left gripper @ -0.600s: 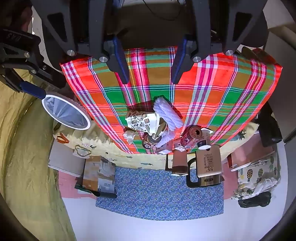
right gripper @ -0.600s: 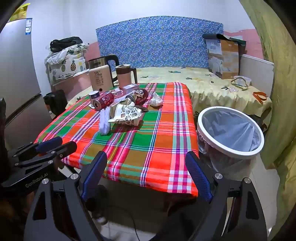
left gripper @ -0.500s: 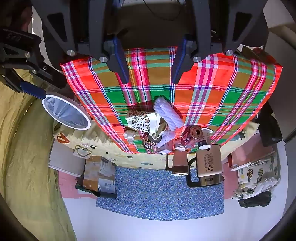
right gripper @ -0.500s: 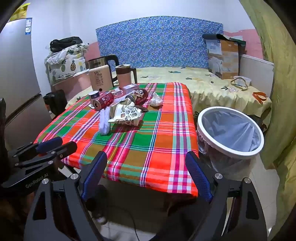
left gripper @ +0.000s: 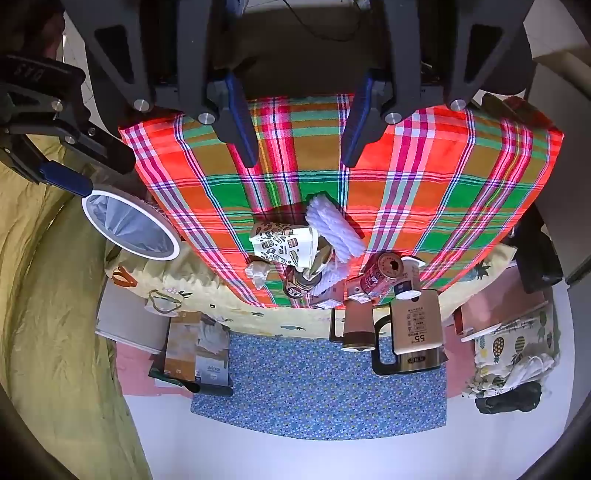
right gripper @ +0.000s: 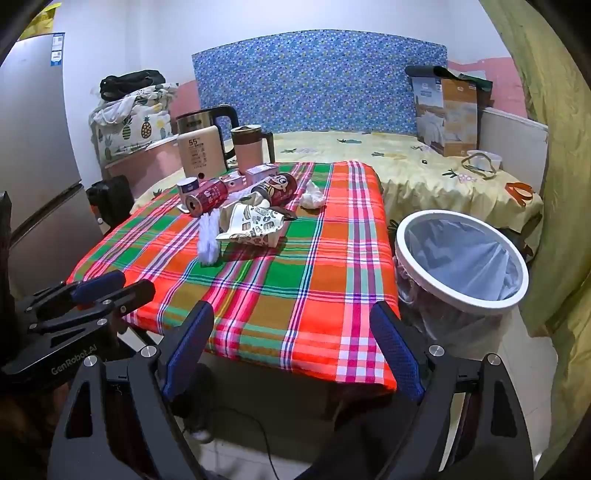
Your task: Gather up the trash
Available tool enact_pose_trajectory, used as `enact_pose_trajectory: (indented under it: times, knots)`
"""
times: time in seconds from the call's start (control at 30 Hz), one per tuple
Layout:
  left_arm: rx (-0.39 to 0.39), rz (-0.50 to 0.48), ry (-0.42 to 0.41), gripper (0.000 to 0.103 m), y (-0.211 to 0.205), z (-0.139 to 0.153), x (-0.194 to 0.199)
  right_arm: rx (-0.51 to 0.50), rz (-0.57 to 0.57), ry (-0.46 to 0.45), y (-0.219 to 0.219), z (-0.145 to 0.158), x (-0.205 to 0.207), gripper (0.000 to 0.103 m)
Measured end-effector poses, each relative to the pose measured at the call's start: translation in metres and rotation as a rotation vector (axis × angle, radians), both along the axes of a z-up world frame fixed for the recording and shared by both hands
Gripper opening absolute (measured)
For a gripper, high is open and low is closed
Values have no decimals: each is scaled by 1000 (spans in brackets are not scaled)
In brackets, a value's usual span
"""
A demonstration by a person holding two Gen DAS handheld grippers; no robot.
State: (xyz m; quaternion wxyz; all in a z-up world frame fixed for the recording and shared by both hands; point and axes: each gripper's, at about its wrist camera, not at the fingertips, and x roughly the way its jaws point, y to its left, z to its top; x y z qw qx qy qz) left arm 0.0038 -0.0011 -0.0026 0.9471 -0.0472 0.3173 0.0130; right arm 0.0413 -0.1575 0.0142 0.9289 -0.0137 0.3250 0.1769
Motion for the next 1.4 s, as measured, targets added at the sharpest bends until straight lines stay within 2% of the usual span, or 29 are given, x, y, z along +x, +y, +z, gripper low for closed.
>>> enact_pose_trajectory:
  times: [1.4]
  knots:
    - [-16, 9, 16, 46, 7, -11, 4, -22, 6, 22, 8, -6, 3, 87]
